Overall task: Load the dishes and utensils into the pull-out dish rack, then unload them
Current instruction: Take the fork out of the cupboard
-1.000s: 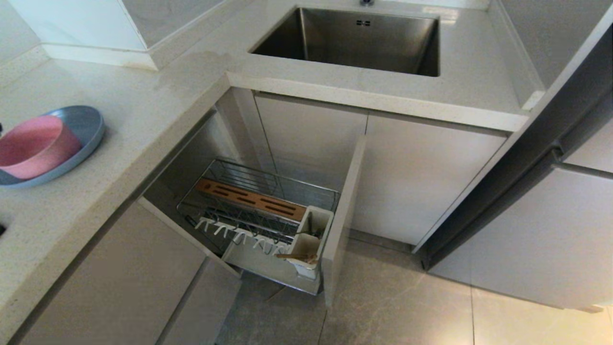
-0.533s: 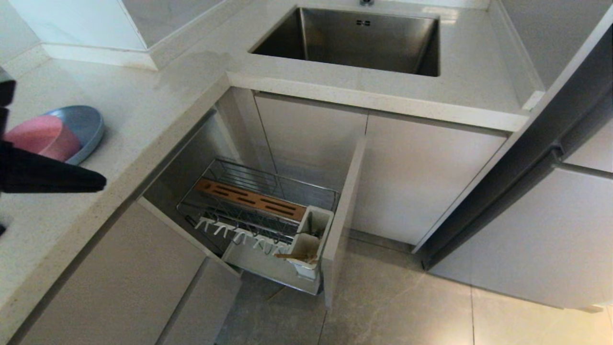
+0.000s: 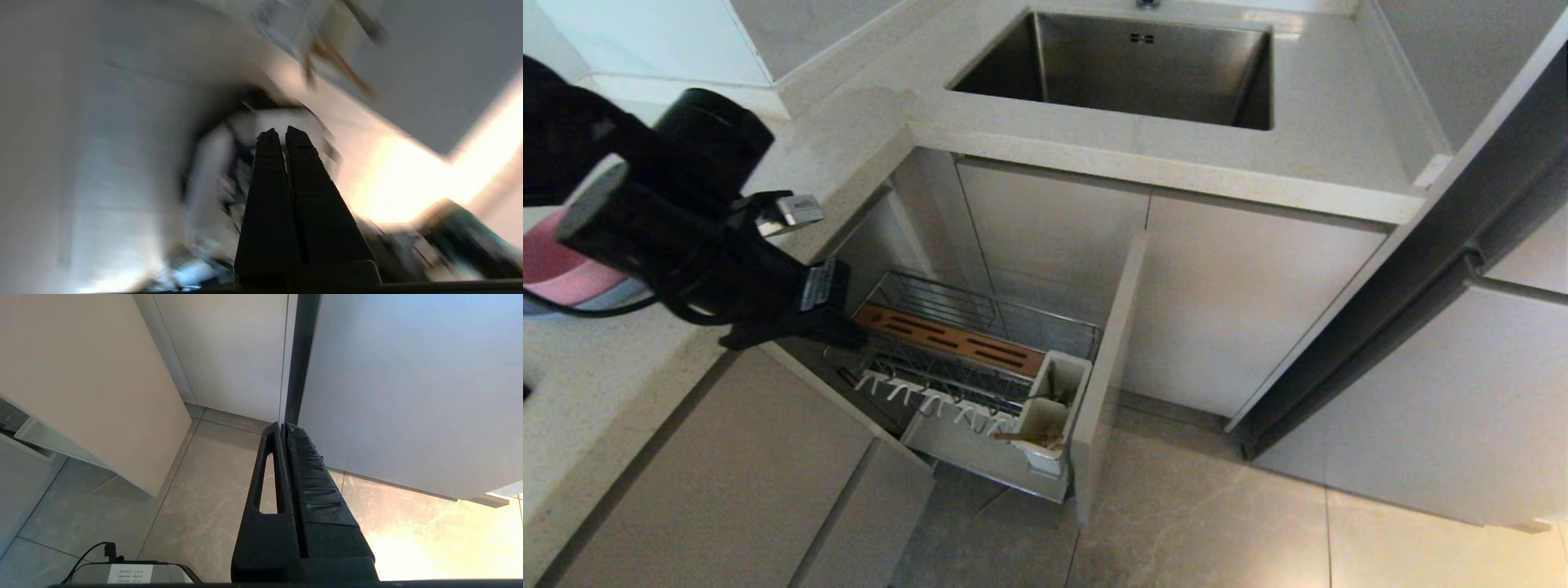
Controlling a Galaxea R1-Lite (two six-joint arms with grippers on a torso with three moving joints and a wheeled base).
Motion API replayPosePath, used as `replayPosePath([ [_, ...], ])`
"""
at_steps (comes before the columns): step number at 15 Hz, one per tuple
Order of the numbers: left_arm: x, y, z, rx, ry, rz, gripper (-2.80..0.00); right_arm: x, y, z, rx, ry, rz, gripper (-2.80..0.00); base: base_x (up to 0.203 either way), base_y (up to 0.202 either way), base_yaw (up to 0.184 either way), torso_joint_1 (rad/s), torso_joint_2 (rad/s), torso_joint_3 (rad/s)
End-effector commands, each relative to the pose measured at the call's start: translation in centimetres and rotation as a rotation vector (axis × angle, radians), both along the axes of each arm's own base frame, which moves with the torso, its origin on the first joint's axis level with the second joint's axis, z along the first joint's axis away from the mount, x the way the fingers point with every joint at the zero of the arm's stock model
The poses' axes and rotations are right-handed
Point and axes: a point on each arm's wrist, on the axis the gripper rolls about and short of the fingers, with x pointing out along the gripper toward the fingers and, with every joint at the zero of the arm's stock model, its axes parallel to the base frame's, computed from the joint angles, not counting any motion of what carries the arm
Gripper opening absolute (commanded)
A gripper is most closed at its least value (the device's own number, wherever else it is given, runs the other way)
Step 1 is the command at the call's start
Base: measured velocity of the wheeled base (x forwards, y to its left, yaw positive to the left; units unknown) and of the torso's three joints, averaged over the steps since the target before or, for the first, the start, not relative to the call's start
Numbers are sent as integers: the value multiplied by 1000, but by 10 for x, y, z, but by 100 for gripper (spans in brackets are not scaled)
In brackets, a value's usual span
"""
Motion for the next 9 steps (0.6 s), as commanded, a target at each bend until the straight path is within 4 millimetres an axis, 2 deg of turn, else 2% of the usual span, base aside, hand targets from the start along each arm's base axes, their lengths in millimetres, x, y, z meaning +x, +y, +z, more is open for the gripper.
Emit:
replayPosePath([
  [1,28,-24,-24,94,27,16,-280,1,0,-2,0,7,1,-280,0,0,0,0,0,0],
  [3,39,-38,-30,97,21,5,-280,1,0,-2,0,7,1,-280,0,0,0,0,0,0],
  [5,42,-43,-37,59,53,-13,-280,1,0,-2,0,9,0,-280,0,0,0,0,0,0],
  [9,41,-53,-29,44,18,-34,-280,1,0,-2,0,7,1,-280,0,0,0,0,0,0],
])
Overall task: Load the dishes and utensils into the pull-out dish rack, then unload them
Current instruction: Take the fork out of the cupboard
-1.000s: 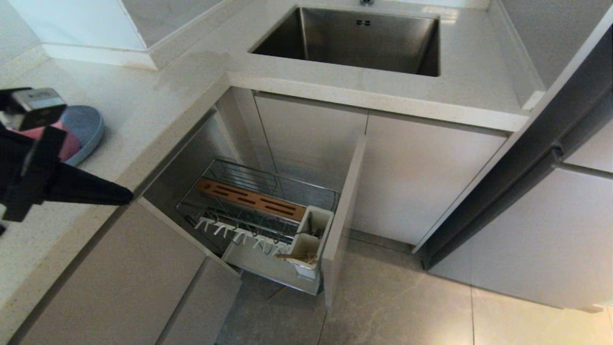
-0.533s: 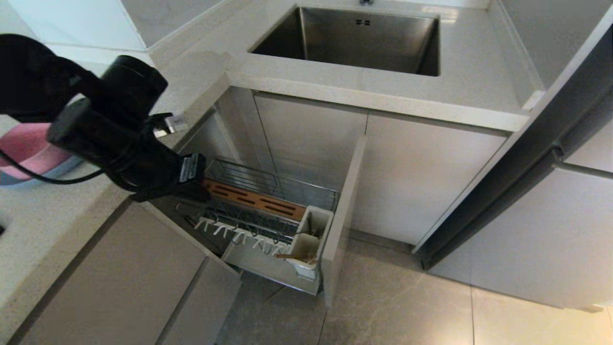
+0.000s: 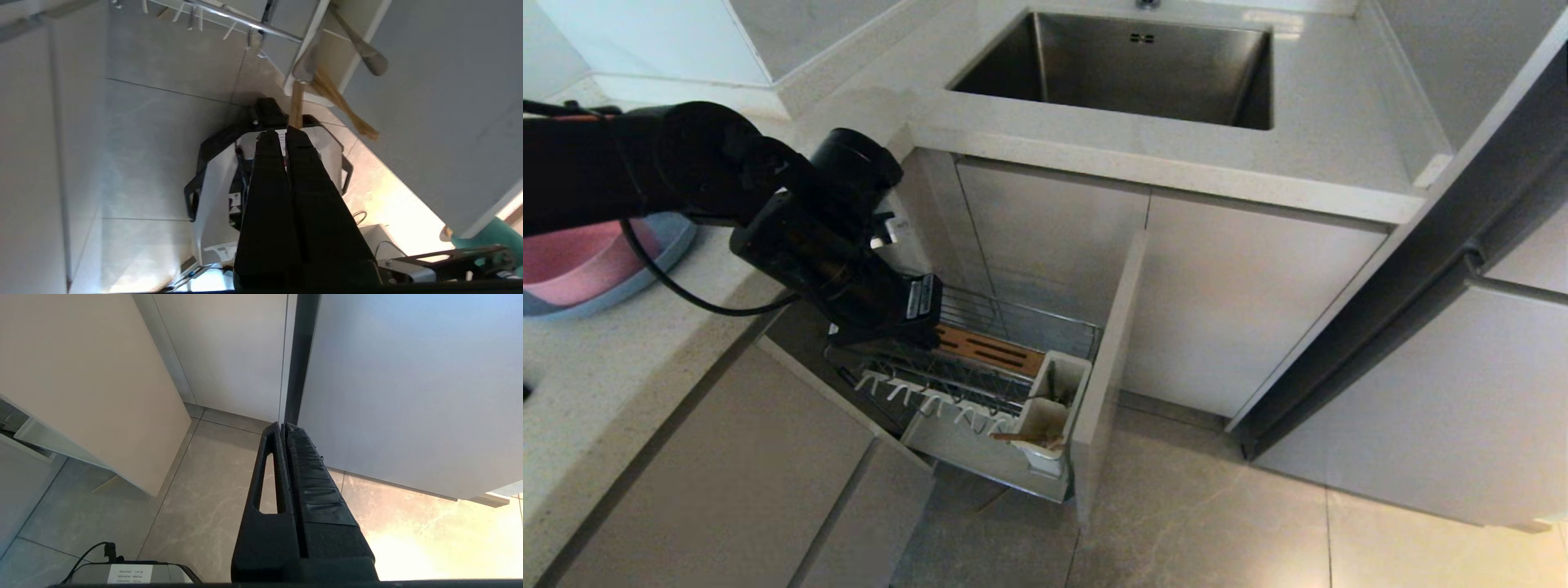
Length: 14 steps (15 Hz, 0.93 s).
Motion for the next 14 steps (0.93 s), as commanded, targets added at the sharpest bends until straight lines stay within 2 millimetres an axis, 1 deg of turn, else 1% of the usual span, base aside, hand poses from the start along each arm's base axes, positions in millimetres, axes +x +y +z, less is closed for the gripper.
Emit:
replayPosePath([
  [1,1,-5,-3,-6,14,-9,-280,1,0,-2,0,8,1,-280,0,0,0,0,0,0],
  [3,5,-14,-8,-44,44,20,-280,1,0,-2,0,7,1,-280,0,0,0,0,0,0],
  [5,8,-25,-14,-92,81,83,-280,1,0,-2,0,7,1,-280,0,0,0,0,0,0],
  [8,19,-35,-18,-247,102,288,-280,1,0,-3,0,9,1,-280,0,0,0,0,0,0],
  [9,21,-37,-18,-289,99,339,-280,1,0,-2,0,7,1,-280,0,0,0,0,0,0],
  [11,25,-38,-27,-330,108,439,-280,1,0,-3,0,9,1,-280,0,0,0,0,0,0],
  [12,28,-38,-30,-351,95,460,-280,1,0,-2,0,7,1,-280,0,0,0,0,0,0],
  [14,33,-38,-36,-337,72,507,-280,1,0,-2,0,7,1,-280,0,0,0,0,0,0],
])
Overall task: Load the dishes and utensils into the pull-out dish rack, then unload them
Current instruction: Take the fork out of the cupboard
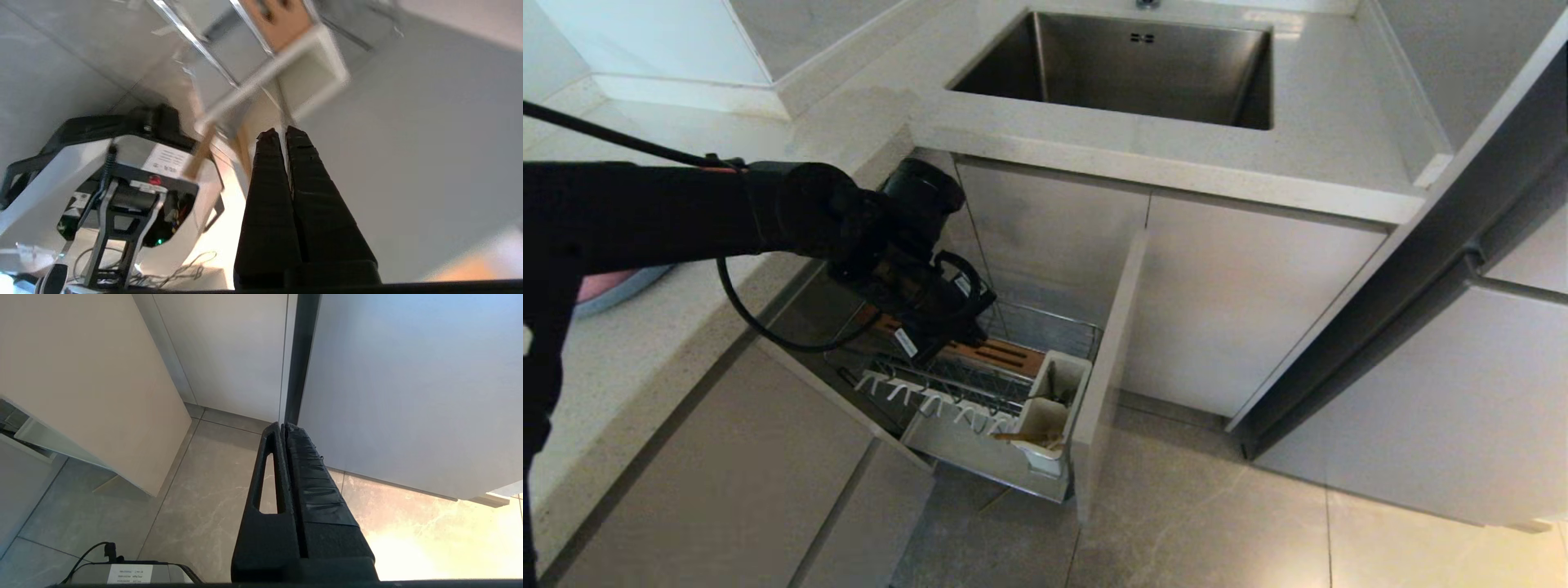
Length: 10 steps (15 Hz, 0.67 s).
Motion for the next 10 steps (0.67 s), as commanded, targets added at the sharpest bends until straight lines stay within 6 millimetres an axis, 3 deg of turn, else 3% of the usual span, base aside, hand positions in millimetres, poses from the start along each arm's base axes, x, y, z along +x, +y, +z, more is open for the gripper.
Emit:
replayPosePath([
  [1,0,0,-10,8,35,44,-280,1,0,-2,0,7,0,-280,0,0,0,0,0,0],
  [4,-8,0,-24,8,81,73,-280,1,0,-2,0,9,0,-280,0,0,0,0,0,0],
  [10,-6,-11,-32,1,78,48,-280,1,0,-2,0,8,0,-280,0,0,0,0,0,0],
])
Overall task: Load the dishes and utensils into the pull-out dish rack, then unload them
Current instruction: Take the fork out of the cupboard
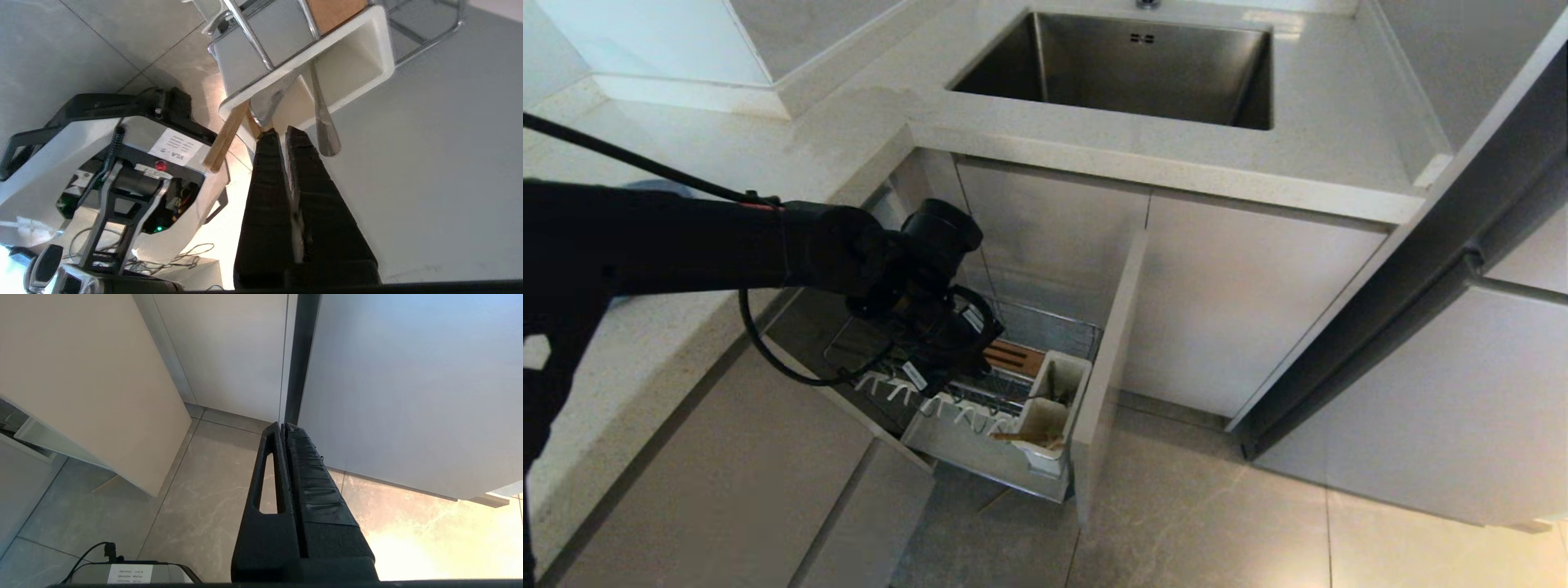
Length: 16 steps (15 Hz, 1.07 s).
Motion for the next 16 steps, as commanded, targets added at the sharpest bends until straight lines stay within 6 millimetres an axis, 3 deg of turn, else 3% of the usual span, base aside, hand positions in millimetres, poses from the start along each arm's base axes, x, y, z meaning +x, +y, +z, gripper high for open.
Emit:
replayPosePath([
  [1,1,-2,-3,-1,7,3,0,1,0,-2,0,7,1,-280,0,0,0,0,0,0],
  [16,16,-15,-32,-41,63,-8,0,1,0,-2,0,7,1,-280,0,0,0,0,0,0],
])
